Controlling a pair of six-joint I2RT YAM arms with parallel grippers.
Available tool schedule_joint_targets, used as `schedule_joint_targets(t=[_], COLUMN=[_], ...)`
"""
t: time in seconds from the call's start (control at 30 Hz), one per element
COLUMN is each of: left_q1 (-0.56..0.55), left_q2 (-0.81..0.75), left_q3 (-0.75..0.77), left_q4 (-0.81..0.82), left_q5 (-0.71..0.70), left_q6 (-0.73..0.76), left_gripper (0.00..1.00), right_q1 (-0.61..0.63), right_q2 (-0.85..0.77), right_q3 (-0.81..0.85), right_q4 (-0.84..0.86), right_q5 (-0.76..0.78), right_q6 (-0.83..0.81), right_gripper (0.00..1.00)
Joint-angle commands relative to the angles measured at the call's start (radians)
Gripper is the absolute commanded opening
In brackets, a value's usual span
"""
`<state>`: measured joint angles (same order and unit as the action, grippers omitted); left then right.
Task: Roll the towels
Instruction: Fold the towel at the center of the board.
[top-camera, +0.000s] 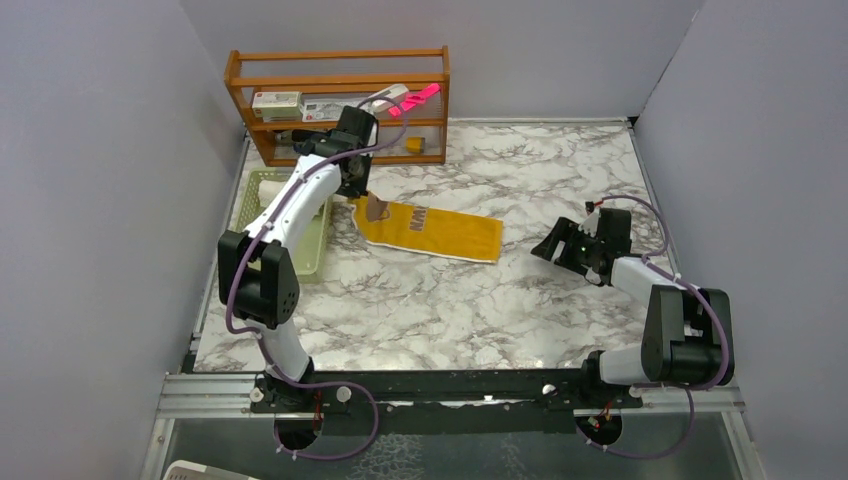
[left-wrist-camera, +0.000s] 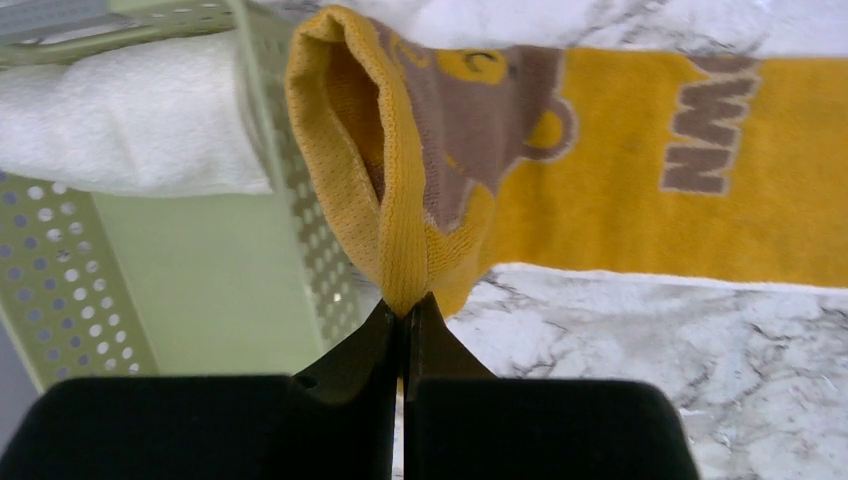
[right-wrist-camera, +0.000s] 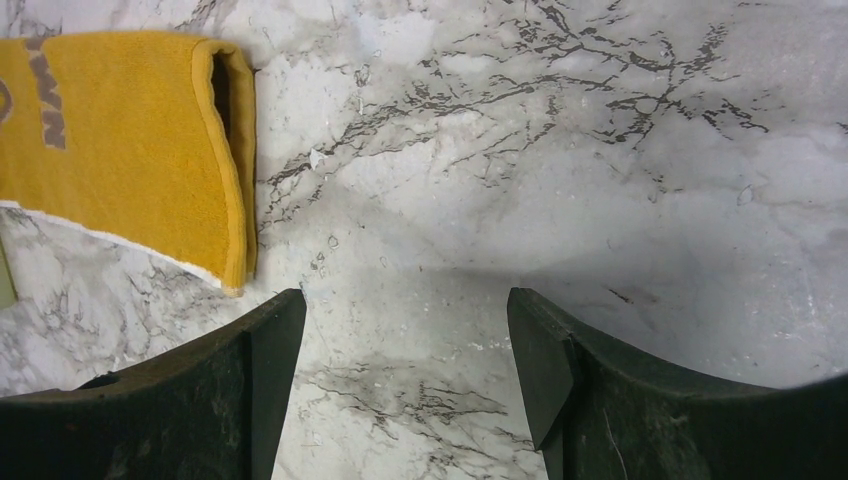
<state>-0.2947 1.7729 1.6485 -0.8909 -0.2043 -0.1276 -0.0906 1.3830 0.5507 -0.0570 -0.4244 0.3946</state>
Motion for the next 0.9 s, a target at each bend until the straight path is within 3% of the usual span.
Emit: schedule_joint_targets(t=[0.0, 0.47, 0.87], left_q1=[-0.104, -0.388, -0.484], left_q2=[0.007, 0.210, 0.343], left_q3=[-0.009, 0.159, 0.342], left_q4=[0.000, 0.001, -0.006], left_q5=[0.016, 0.061, 0.138], left_q6=[-0.044, -0.130, -0.159], left_gripper=[0.00, 0.00, 0.00], right_q1=[0.009, 0.012, 0.014], right_q2=[0.022, 0.037, 0.036], right_q3=[0.013, 0.012, 0.009], right_q4=[0.011, 0.022, 0.020], right_q5=[-0.020, -0.032, -0.039], right_q6=[-0.013, -0.011, -0.013], right_gripper=[0.75, 0.75, 0.75])
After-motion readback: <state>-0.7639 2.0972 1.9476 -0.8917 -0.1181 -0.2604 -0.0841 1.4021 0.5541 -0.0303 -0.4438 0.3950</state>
